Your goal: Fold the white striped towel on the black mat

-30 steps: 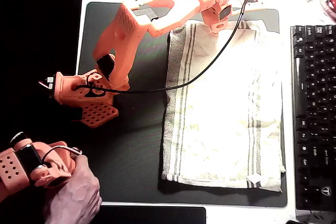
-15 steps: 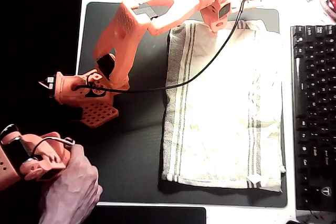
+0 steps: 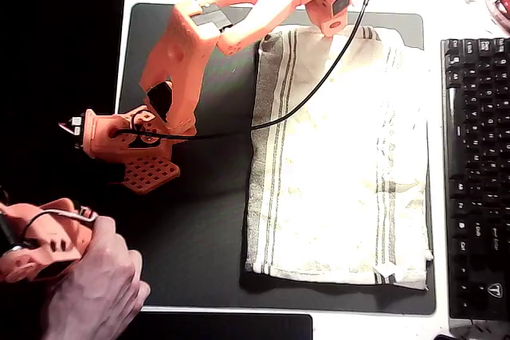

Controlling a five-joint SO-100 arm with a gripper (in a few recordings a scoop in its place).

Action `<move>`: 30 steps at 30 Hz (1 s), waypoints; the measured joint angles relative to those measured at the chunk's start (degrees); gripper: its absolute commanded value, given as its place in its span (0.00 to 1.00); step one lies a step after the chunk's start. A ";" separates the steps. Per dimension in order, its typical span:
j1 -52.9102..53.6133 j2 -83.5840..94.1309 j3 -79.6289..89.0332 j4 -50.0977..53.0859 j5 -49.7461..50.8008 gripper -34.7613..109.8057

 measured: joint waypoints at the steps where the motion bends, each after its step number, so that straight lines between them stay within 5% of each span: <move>1: 0.26 0.53 -0.09 0.44 0.00 0.24; 30: 29.79 26.10 7.12 12.74 -9.76 0.24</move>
